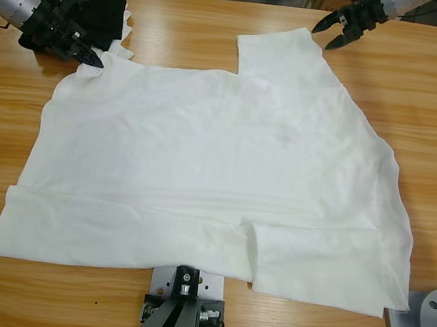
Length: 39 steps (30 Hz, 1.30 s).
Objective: Fold clothes
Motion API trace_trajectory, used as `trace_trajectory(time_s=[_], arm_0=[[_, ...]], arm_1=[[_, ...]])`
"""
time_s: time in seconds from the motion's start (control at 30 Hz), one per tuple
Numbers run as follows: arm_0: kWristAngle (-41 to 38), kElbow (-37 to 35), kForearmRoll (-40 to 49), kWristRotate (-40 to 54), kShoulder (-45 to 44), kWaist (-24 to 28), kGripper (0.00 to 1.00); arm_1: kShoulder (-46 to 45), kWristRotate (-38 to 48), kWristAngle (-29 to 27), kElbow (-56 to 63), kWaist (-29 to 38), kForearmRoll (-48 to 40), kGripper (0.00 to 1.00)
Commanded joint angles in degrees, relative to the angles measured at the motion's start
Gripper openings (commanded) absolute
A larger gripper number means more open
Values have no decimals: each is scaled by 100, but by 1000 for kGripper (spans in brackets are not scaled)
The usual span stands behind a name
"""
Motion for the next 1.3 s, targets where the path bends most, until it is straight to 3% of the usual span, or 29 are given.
trace_trajectory(time_s=[0.03,0.13,0.23,0.33,0.63,1.1,1.17,1.23,1.27,1.3], arm_0=[[157,-135,318,-77,-101,-157,0],[177,-274,443,-77,-95,-160,0],[189,-334,517,-77,-95,-160,0],[191,-344,596,-68,-111,-160,0],[259,-573,858,-61,-148,-127,0],[252,-606,891,-59,-157,-204,0],[250,-606,891,-59,-157,-204,0],[249,-606,891,-59,-166,-204,0],[242,-606,900,-59,-166,-204,0],[242,-599,906,-59,-166,-204,0]], arm_1=[[568,425,52,-267,-149,131,487],[591,247,-439,-530,-88,416,707],[640,17,-864,-739,128,629,761],[777,13,-1191,-1061,260,815,723],[971,113,-1281,-1450,272,973,499],[972,159,-1202,-1441,580,1061,476],[981,127,-1154,-1455,550,1042,354],[1013,-64,-964,-1474,429,991,63],[1053,-149,-859,-1516,346,973,0],[1080,-226,-834,-1550,322,966,0]])
